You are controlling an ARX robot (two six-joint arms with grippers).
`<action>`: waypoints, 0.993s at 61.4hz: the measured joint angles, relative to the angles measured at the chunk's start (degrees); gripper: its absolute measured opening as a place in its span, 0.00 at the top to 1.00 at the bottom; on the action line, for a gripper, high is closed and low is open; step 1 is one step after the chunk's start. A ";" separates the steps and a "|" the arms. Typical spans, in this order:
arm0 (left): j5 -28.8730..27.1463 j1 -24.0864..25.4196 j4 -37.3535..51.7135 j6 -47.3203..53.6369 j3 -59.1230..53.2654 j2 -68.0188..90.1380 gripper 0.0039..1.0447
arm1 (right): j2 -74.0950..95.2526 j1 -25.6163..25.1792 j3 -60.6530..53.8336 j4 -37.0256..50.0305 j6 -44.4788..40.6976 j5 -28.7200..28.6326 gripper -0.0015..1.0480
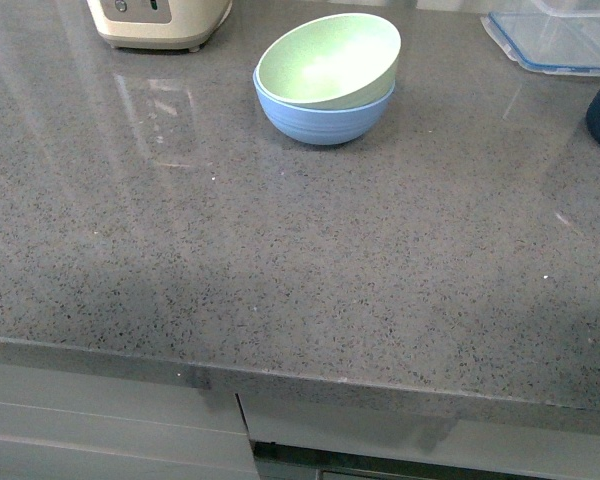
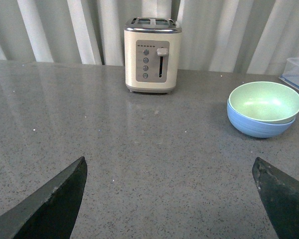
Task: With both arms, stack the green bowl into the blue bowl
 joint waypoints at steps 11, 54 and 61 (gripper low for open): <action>0.00 0.00 0.00 0.02 0.00 0.00 0.06 | 0.00 0.00 0.00 0.02 0.00 -0.02 0.60; 0.00 0.00 0.00 0.02 0.00 0.00 0.06 | 0.00 0.00 0.00 0.00 0.17 -0.02 0.10; 0.00 0.00 0.00 0.00 0.00 0.00 0.06 | 0.00 0.00 0.00 0.02 0.15 -0.02 0.10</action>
